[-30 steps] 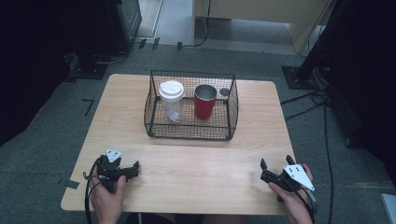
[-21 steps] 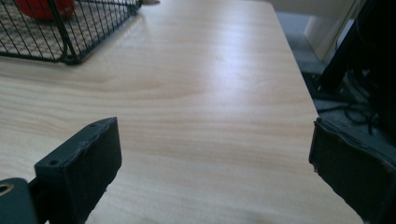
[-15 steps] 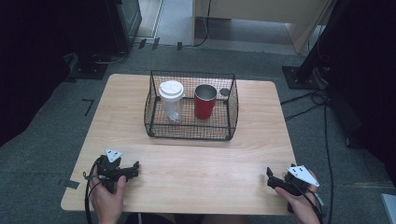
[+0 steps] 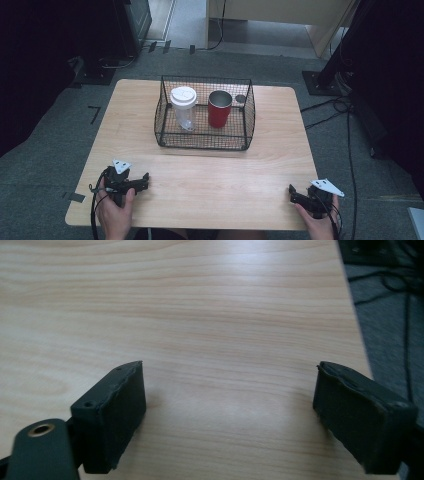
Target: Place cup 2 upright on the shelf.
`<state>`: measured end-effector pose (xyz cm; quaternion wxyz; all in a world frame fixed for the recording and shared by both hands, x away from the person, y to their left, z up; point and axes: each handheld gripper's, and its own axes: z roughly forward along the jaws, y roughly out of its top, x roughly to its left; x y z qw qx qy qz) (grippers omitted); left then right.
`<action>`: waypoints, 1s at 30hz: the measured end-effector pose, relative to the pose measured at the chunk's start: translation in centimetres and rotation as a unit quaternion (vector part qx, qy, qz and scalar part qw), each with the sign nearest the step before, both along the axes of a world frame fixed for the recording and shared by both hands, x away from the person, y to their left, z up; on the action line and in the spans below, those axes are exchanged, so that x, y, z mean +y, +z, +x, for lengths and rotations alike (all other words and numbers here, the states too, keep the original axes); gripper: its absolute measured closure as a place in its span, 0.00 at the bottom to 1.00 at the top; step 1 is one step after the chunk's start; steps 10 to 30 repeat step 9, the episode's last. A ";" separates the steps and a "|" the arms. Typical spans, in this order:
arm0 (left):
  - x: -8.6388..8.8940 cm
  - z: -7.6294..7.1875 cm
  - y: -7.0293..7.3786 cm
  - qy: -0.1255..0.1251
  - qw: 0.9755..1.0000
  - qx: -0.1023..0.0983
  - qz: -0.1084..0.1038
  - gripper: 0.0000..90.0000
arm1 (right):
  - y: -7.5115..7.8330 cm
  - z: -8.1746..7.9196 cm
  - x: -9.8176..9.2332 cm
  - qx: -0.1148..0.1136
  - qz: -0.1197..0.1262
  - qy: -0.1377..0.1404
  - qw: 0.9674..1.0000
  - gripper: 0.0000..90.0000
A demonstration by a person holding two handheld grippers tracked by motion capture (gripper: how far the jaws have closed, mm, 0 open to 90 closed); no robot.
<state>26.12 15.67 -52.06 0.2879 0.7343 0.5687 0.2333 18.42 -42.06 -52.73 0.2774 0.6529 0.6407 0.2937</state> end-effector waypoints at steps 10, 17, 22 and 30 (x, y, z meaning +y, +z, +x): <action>0.0 0.0 0.0 0.000 1.000 0.000 0.000 0.00 | 0.0 0.2 0.2 0.001 0.000 -0.005 1.000 0.14; 0.0 0.0 0.0 0.000 1.000 0.000 0.000 0.00 | 0.0 0.2 0.2 0.001 0.000 -0.005 1.000 0.14; 0.0 0.0 0.0 0.000 1.000 0.000 0.000 0.00 | 0.0 0.2 0.2 0.001 0.000 -0.005 1.000 0.14; 0.0 0.0 0.0 0.000 1.000 0.000 0.000 0.00 | 0.0 0.2 0.2 0.001 0.000 -0.005 1.000 0.14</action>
